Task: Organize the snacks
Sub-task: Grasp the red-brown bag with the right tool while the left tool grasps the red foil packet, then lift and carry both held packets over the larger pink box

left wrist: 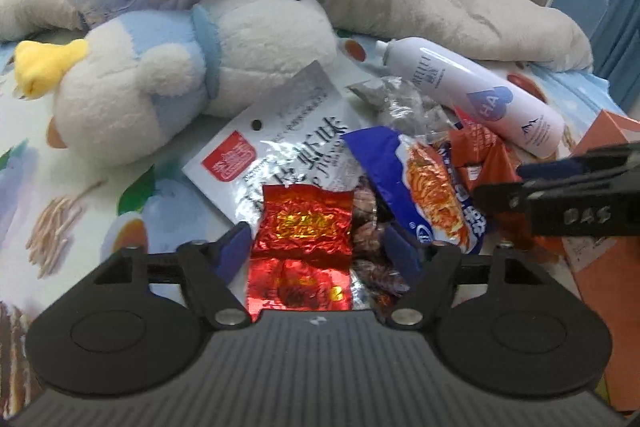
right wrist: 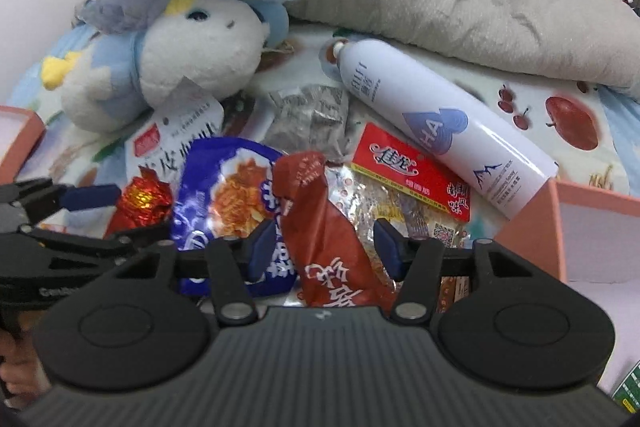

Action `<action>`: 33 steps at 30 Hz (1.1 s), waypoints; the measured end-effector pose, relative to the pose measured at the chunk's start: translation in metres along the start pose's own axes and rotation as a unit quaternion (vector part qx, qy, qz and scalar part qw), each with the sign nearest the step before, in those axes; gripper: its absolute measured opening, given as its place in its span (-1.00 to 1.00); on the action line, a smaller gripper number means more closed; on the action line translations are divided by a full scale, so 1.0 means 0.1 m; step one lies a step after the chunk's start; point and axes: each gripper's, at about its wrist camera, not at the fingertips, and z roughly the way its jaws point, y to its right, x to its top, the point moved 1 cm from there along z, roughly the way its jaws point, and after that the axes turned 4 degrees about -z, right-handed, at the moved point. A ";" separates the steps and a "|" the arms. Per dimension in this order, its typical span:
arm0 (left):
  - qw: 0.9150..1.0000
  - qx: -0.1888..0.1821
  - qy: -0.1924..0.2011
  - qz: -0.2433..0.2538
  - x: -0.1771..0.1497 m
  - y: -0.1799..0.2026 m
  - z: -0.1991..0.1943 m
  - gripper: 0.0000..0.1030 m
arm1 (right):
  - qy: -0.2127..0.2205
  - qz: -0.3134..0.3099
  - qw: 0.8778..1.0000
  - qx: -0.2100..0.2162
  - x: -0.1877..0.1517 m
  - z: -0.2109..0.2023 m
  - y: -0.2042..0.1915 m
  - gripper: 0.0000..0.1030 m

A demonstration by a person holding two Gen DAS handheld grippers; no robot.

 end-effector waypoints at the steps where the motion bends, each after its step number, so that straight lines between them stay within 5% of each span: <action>1: 1.000 -0.005 -0.001 -0.004 0.00 0.00 0.01 0.33 | -0.008 0.006 1.000 0.005 -0.02 0.04 0.00 0.02; 7: 1.000 -0.006 -0.003 -0.011 0.01 0.05 -0.02 0.14 | -0.003 0.020 1.000 0.014 -0.09 -0.01 -0.01 -0.23; 33: 0.998 -0.011 0.016 -0.067 -0.42 0.40 -1.39 0.14 | 0.068 0.105 0.992 0.027 -0.72 -1.44 -0.29 -0.24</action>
